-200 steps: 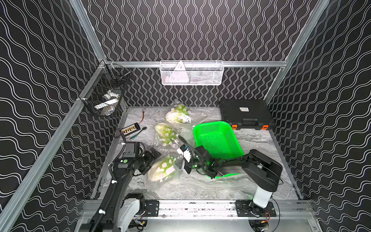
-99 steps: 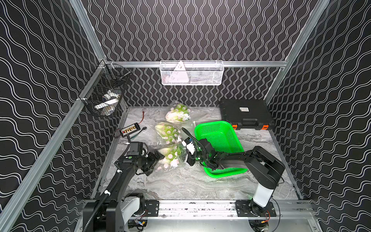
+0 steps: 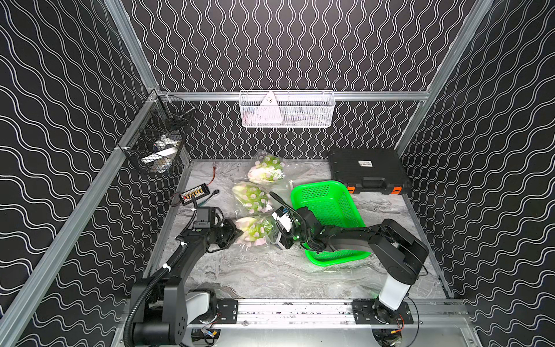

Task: Open the zip-top bag and take out the chinese cabbages
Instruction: Pick up the Chinese cabbage from the zipper food storage bag.

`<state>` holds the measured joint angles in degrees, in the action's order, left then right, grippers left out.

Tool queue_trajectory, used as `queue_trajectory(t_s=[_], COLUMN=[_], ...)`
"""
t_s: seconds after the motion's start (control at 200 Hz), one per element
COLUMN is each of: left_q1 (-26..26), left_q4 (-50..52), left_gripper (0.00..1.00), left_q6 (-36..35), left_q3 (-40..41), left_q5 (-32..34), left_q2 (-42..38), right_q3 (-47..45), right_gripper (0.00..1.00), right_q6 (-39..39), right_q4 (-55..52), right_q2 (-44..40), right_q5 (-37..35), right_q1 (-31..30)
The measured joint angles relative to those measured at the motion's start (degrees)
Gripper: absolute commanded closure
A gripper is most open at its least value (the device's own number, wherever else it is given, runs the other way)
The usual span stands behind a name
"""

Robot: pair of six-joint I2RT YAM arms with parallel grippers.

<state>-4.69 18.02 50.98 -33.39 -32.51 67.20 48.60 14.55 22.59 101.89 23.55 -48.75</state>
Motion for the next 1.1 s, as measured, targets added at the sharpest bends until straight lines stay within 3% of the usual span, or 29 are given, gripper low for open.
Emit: queue_trajectory(t_s=[0.21,0.45,0.826,1.101], left_q1=[-0.1,-0.2,-0.2,-0.2], left_q4=[-0.5,-6.3,-5.9,-6.1], left_gripper=[1.0,1.0,1.0,1.0], left_q6=[-1.6,-0.2,0.1,0.1], left_q3=[2.8,7.1,5.8,6.6], left_q5=[-0.9,-6.4,-7.0,-6.9], left_q2=[-1.4,0.1,-1.0,-0.6], right_q3=[-2.1,-2.6,-5.8,0.3], right_gripper=[0.29,0.27,0.33,0.27], right_q6=[1.0,0.9,2.6,3.8], right_q4=[3.9,9.1,10.6,4.2], right_q2=[-4.9,-9.7,-4.8,-0.2], right_q5=[-5.5,-5.6,-1.4,2.9], right_q1=[0.5,1.3,1.9,2.8])
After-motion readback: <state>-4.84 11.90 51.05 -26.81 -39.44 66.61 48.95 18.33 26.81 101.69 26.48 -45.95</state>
